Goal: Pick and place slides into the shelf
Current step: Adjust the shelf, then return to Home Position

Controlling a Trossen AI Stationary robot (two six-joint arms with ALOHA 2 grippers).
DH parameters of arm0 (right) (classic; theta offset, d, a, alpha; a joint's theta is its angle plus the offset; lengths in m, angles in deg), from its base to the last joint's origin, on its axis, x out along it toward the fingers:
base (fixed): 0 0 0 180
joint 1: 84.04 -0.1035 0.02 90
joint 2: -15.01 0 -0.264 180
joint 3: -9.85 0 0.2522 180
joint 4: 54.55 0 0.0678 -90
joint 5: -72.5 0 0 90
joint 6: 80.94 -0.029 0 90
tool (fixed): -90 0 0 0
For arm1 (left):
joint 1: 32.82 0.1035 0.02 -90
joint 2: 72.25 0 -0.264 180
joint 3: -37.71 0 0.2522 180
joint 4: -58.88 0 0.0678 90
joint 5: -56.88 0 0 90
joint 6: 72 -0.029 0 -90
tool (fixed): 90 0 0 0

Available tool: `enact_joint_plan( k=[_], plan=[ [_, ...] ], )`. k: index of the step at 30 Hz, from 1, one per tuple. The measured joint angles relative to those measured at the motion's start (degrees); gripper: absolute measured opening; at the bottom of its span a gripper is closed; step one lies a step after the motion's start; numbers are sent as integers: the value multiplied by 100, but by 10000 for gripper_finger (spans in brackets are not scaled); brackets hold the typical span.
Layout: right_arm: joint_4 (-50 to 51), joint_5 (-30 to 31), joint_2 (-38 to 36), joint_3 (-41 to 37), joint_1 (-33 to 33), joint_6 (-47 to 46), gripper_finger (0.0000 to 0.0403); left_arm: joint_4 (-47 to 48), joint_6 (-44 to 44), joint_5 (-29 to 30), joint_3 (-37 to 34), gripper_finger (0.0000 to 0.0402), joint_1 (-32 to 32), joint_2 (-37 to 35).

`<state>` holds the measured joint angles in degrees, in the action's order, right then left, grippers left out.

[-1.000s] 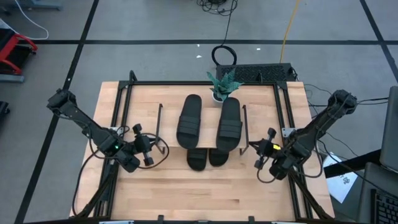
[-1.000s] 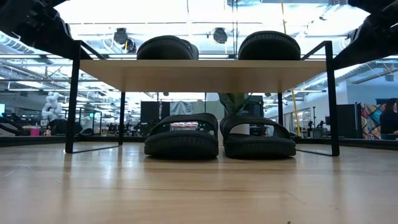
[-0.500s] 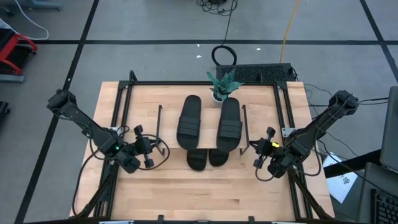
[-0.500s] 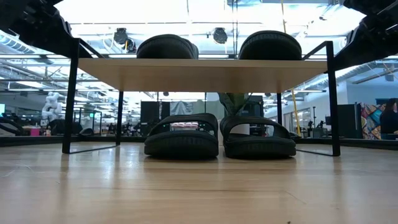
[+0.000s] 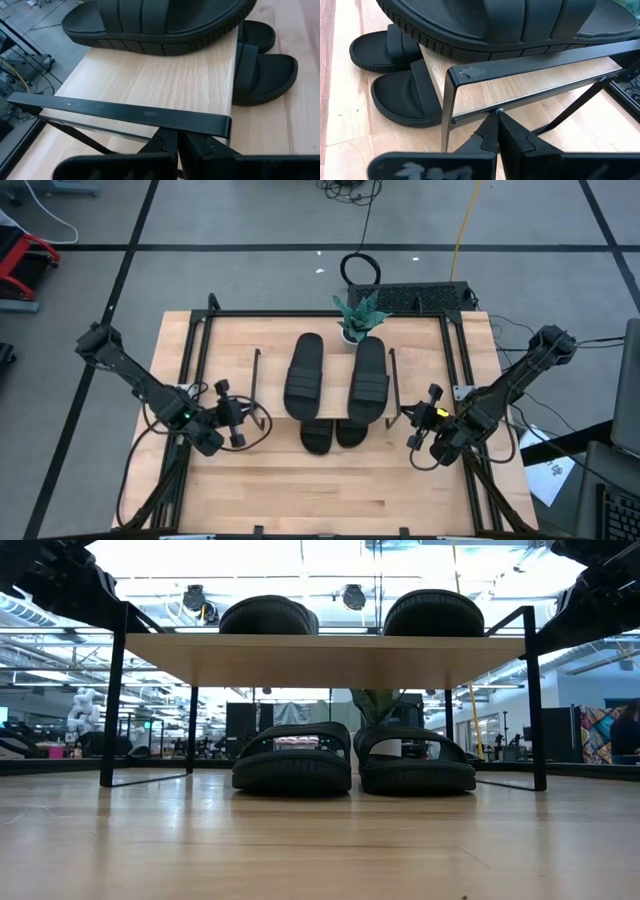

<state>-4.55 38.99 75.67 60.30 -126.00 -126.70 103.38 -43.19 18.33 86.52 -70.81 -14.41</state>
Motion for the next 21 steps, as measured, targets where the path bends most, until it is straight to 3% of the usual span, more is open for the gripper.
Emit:
enact_joint_plan(
  k=[12, 21],
  plan=[
    [169, 4, -55, 0, 0, -40, 0, 1266, 774, 230, 0, 0, 0, -214],
    [1339, -120, -740, 2, -261, -854, 0, 2058, 1274, 417, 0, 0, -320, -350]
  ],
)
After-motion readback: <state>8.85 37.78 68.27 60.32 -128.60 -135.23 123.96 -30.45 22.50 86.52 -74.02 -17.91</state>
